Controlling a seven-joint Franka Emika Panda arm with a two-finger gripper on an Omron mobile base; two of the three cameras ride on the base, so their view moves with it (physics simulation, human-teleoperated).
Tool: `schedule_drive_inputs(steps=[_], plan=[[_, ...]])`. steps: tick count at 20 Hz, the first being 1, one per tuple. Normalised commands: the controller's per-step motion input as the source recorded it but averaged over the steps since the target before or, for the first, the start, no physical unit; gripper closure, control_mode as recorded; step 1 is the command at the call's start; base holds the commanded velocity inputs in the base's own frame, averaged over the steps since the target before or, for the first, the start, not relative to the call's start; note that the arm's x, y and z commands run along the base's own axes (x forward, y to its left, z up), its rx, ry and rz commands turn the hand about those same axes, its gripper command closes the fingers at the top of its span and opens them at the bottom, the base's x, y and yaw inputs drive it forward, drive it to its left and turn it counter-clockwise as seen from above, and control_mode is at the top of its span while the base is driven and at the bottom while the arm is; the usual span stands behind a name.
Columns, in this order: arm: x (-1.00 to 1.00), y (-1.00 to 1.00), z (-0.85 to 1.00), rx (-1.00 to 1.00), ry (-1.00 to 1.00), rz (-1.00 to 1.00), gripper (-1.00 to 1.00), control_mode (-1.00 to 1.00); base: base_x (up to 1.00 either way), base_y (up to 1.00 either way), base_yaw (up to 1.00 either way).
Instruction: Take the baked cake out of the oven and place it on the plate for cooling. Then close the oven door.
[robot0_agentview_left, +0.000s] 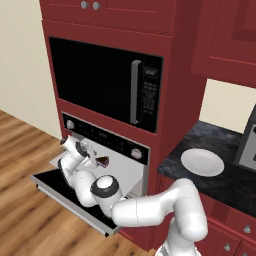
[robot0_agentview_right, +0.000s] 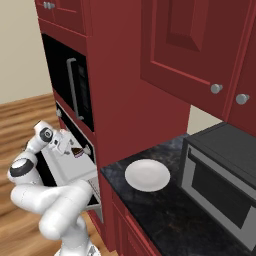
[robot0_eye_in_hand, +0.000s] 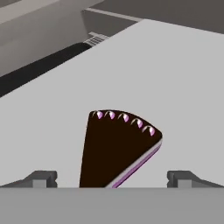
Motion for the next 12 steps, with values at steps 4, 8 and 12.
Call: schedule_drive_inputs(steps=[4, 8, 12], plan=[[0.14, -0.08, -0.01, 0.00, 0.00, 0.01, -1.00, -1.00, 0.00, 0.00, 0.00], [0.09, -0.15, -0.08, 0.00, 0.04, 0.00, -1.00, -1.00, 0.00, 0.00, 0.00], [0.01, -0.22, -0.14, 0.00, 0.11, 0.00, -1.00, -1.00, 0.00, 0.00, 0.00]])
